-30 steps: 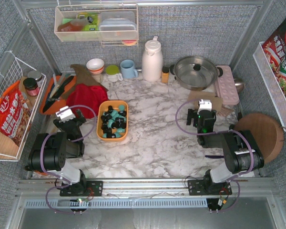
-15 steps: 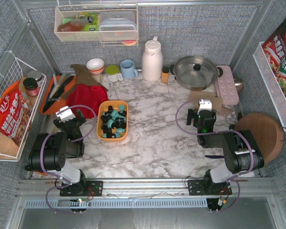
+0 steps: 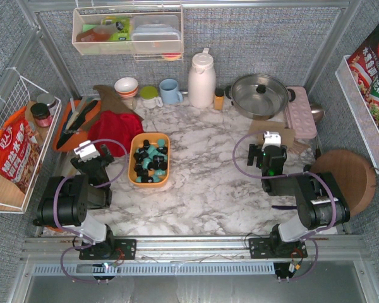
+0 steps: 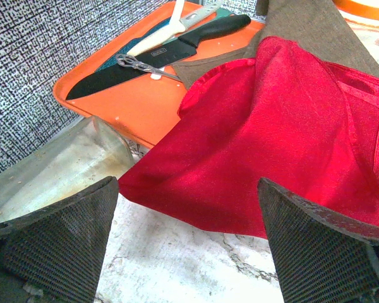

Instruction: Mix the coffee capsules in the storage basket

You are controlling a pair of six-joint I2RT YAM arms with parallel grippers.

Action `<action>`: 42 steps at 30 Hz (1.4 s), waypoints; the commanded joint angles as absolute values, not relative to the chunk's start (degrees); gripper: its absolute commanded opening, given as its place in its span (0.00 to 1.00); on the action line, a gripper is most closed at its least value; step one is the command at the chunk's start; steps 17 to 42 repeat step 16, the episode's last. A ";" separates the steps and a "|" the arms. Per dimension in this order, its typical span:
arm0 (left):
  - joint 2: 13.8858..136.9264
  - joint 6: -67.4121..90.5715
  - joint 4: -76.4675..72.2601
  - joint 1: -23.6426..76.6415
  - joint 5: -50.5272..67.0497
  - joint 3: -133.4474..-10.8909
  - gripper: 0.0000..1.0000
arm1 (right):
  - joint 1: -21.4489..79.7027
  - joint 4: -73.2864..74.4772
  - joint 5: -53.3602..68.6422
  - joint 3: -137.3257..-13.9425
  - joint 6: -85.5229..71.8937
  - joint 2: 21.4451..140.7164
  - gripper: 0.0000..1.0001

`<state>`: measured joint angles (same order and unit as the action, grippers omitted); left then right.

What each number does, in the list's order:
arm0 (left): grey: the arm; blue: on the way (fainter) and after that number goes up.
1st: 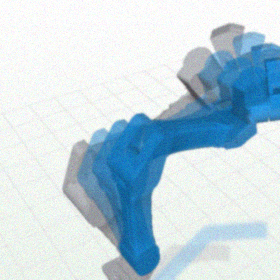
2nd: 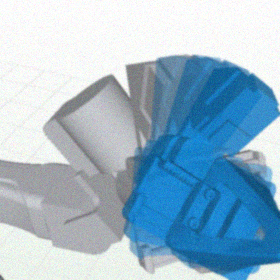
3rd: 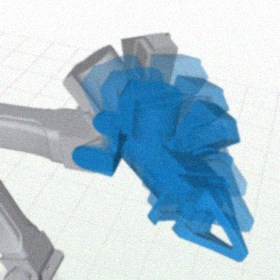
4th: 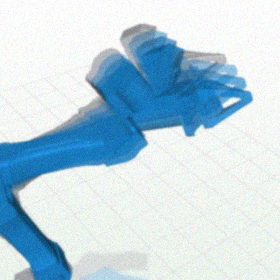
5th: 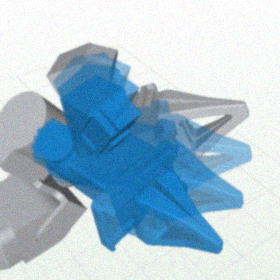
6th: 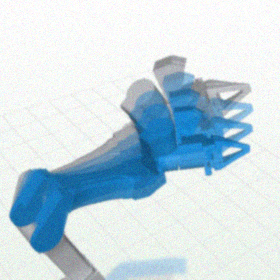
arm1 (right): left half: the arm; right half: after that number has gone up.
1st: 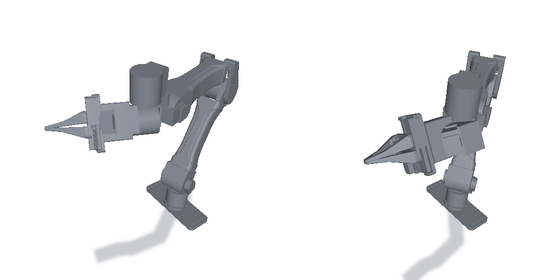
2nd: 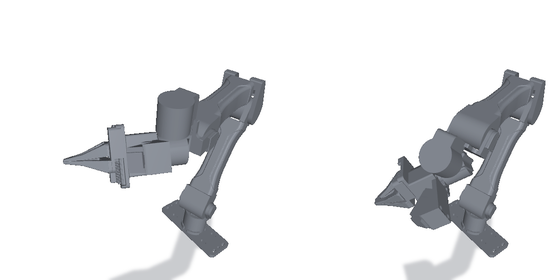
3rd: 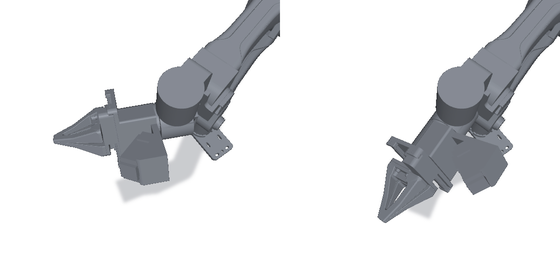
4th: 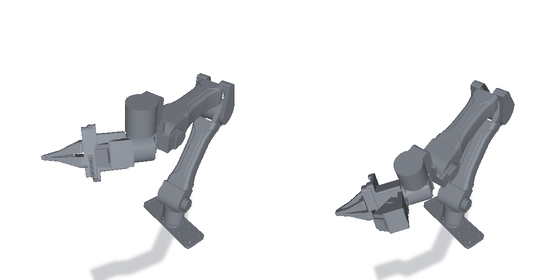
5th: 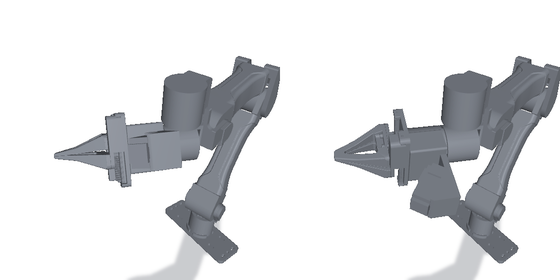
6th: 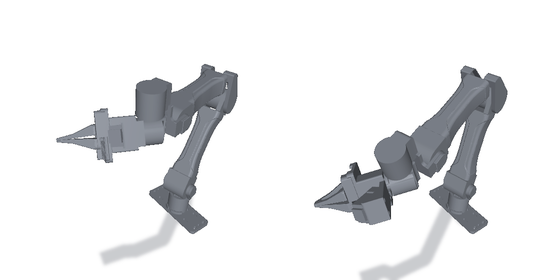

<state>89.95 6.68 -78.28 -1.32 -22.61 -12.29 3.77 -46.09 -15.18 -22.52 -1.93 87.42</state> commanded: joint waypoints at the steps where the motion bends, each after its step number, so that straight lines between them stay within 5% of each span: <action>1: 89.87 7.21 -79.06 -1.41 -22.68 -12.28 0.99 | 3.78 -46.98 -15.09 -23.01 -2.46 87.28 0.99; 42: 89.89 7.21 -79.03 -1.41 -22.68 -12.27 0.99 | 2.53 -46.14 -12.13 -23.34 -2.72 87.18 0.99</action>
